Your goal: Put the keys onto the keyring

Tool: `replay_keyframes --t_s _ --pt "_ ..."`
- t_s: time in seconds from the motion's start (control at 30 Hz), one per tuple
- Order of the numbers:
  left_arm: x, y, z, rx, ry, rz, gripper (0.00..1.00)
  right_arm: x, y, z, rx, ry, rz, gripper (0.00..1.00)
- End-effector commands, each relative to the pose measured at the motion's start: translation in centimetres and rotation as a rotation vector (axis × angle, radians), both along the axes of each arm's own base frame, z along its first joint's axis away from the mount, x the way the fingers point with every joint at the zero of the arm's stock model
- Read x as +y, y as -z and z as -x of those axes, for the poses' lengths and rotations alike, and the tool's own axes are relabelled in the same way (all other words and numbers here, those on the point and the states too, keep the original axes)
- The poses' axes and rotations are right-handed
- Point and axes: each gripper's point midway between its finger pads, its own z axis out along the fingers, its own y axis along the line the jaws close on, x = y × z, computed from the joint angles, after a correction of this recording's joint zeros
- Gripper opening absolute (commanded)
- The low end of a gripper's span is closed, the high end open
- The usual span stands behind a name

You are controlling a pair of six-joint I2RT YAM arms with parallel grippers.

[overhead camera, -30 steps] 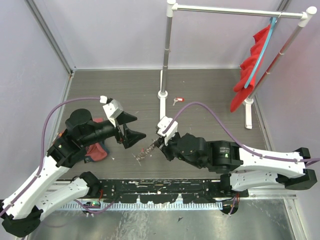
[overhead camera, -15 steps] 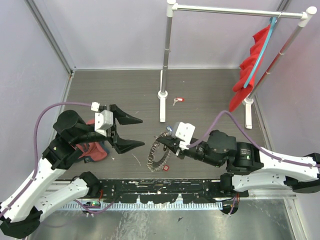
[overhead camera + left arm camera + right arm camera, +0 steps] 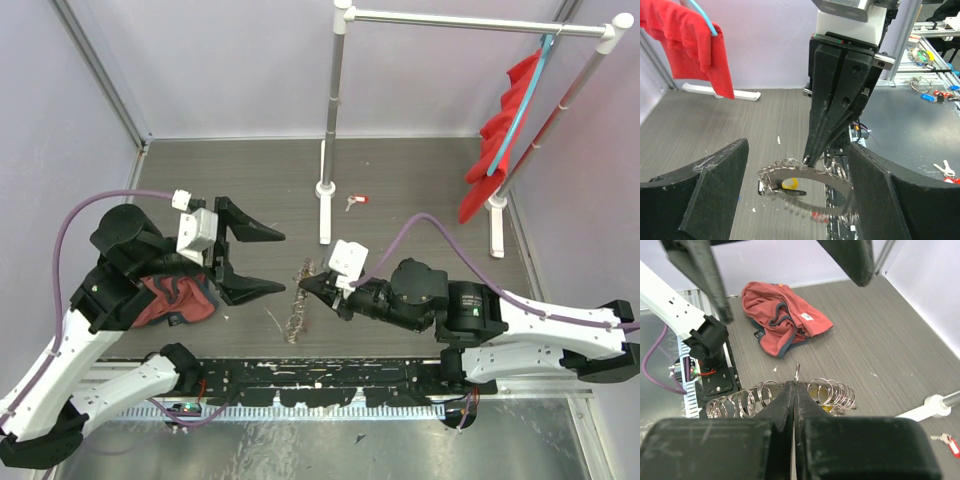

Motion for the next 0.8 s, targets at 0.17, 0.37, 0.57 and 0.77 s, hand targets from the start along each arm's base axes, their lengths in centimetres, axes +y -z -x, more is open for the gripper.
replay_keyframes --t_s 0.17,0.37,0.57,0.77 --pt "2.0 1.1 0.2 0.098 -0.104 -0.098 0.86 -0.2 -0.8 -1.0 0.112 0.104 -0.02 0.01" --pt "2.3 0.7 0.1 0.137 -0.136 -0.085 0.99 0.3 -2.1 -0.6 0.076 0.065 -0.046 0.01" --pt "2.5 0.2 -0.4 0.166 -0.186 -0.03 0.98 0.4 -2.5 -0.4 0.08 0.051 -0.064 0.01" --pt "2.1 0.6 -1.3 0.172 -0.206 -0.009 0.98 -1.1 -4.9 -0.7 0.042 0.066 -0.171 0.01"
